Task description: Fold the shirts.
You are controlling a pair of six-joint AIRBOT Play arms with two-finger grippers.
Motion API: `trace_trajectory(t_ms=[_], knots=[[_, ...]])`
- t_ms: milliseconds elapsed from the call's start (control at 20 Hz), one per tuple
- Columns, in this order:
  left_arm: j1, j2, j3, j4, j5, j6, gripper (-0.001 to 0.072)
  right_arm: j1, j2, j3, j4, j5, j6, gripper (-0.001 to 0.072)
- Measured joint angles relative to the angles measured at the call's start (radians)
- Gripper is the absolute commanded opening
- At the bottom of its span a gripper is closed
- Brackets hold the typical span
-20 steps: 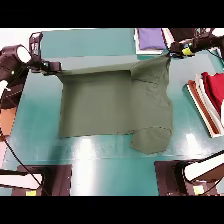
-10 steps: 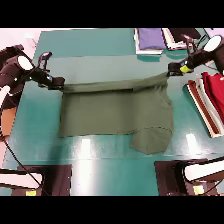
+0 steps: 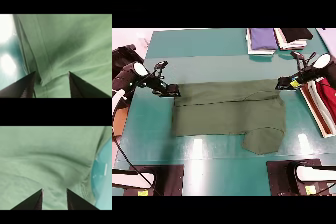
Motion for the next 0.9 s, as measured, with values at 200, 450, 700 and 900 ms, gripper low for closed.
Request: trace_trajectory(t_ms=[200, 450, 700, 900], knots=[[0.050, 0.100, -0.027, 0.001, -0.073, -0.002, 0.0486, -0.062, 0.101, -0.076, 0.030, 0.087, -0.008, 0.0346], [0.103, 0.300, -0.219, 0.004, -0.116, -0.005, 0.0486, -0.184, 0.290, -0.334, 0.034, 0.237, -0.024, 0.0510], [0.115, 0.396, -0.369, 0.002, -0.115, -0.019, 0.0486, -0.257, 0.452, -0.585, 0.060, 0.332, -0.004, 0.0498], [0.117, 0.415, -0.413, 0.001, -0.111, -0.025, 0.0486, -0.224, 0.515, -0.732, 0.076, 0.369, 0.027, 0.0414]])
